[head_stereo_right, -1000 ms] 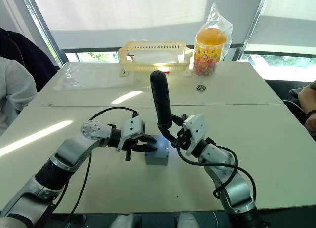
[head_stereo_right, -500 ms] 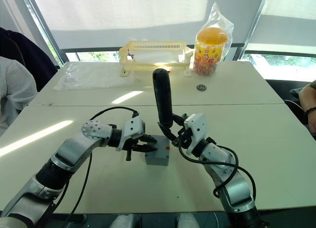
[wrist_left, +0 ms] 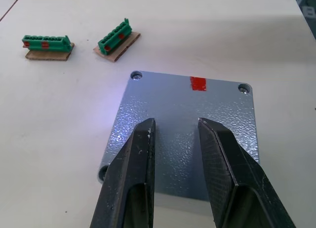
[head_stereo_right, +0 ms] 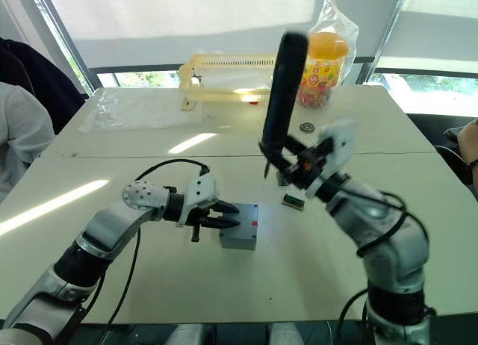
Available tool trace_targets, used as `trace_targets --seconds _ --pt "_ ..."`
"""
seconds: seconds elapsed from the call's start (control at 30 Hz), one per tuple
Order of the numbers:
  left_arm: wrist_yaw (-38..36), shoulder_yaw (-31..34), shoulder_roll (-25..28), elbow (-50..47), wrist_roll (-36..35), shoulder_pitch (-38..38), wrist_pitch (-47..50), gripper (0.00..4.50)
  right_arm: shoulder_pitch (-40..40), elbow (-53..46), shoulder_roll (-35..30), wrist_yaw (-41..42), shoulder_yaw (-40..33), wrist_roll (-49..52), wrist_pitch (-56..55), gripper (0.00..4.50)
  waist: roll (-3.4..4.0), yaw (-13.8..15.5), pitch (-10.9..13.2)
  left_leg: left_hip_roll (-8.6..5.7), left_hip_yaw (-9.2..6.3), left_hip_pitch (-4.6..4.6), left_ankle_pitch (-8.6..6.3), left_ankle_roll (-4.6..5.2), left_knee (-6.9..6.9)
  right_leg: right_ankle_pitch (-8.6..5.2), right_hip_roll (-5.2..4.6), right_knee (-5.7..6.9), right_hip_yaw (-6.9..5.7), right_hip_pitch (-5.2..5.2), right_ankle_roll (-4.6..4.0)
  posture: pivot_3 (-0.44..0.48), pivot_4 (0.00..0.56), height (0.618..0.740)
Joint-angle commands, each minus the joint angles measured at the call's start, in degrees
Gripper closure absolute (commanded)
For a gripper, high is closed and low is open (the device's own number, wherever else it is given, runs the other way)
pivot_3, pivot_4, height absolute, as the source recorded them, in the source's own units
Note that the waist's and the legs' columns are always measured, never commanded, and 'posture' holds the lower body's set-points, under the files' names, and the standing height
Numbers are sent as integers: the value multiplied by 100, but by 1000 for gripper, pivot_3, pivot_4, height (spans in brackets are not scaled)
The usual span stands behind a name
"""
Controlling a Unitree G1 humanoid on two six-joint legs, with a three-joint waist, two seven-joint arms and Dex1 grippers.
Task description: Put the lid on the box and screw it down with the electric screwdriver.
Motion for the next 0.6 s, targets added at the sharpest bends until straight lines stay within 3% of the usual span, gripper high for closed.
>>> trace_targets --seconds 0.03,0.2,0.27,0.33,0.47,0.6 --pt "105 402 -57 -86 -331 -87 303 3174 -644 386 -494 -767 -822 1559 767 2785 4 -5 8 -3 3 -3 0 1 -3 1 4 1 -5 -4 1 0 150 740" --pt "180 869 -142 -318 -816 -351 629 3174 -835 1648 -1916 -1318 -1162 3139 2053 2785 5 21 93 -3 5 -14 -1 3 -9 0 12 2 -16 -10 1 0 150 740" --pt "-6 1055 69 -592 -1072 -422 754 3174 -596 2286 -3078 -843 -890 3161 3199 2785 19 22 117 -5 8 -28 0 3 -3 0 12 -2 -15 -19 0 0 150 740" --pt "-165 1086 312 -855 -1191 -428 789 3174 -388 2945 -3749 -611 -702 3201 3969 2785 15 7 118 -9 11 -50 -2 7 -3 1 10 -2 -15 -37 4 0 150 740" --pt "-254 965 567 -1162 -1256 -377 775 3174 -143 3679 -4297 -272 -184 2964 4221 2785 31 -43 127 -6 25 -51 -16 31 -2 -1 20 -5 -7 -44 11 0 150 740" --pt "-4 900 475 -1268 -1203 -300 788 3174 -363 4354 -4342 -109 618 2719 4221 2785 35 -50 132 3 22 -44 -16 32 0 -1 40 7 -4 -50 11 0 150 740"
